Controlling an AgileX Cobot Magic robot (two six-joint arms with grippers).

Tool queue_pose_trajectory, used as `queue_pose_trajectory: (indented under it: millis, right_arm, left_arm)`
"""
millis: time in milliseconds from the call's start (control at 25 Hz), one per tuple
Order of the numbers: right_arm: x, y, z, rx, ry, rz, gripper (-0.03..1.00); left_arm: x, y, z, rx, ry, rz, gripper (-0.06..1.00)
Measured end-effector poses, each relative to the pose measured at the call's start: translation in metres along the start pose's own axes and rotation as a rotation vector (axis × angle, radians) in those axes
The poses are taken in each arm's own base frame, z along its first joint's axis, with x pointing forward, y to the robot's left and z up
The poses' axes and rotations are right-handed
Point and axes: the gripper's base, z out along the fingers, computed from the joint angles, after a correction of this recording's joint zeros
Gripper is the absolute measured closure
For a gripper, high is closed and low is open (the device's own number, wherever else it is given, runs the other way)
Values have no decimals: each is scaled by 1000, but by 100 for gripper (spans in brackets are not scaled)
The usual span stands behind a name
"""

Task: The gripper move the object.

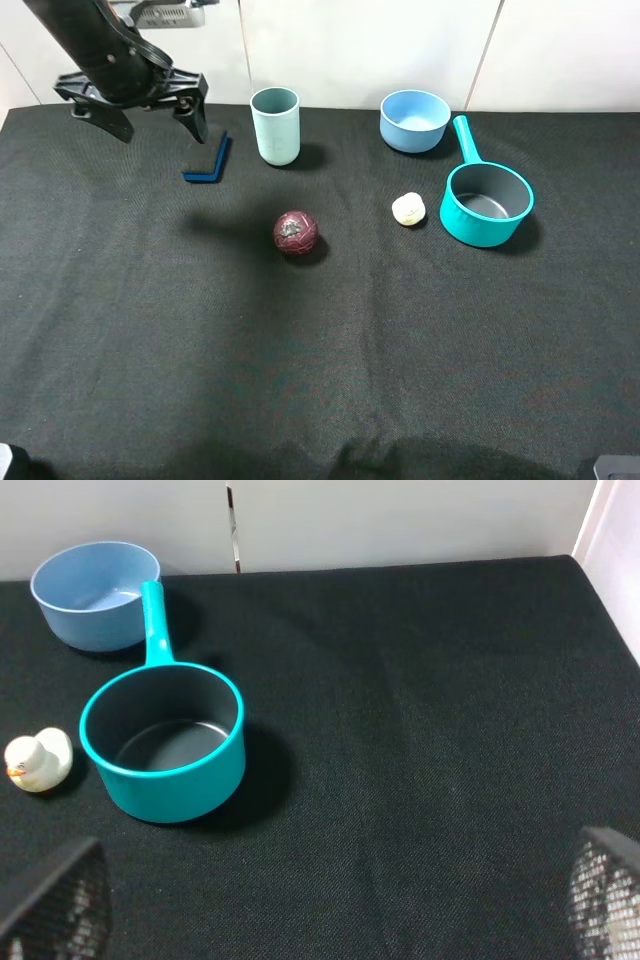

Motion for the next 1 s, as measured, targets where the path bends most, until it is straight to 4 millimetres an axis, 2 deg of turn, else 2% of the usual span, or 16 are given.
queue_pose_trajectory:
  millis: [600, 1000]
  right_arm:
    - [0, 0, 0, 0, 0, 0, 27]
    - [0, 0, 0, 0, 0, 0, 27]
  left_arm:
    - [24, 3, -77, -18, -12, 46, -4]
    - [50, 11, -130, -59, -46, 93, -4]
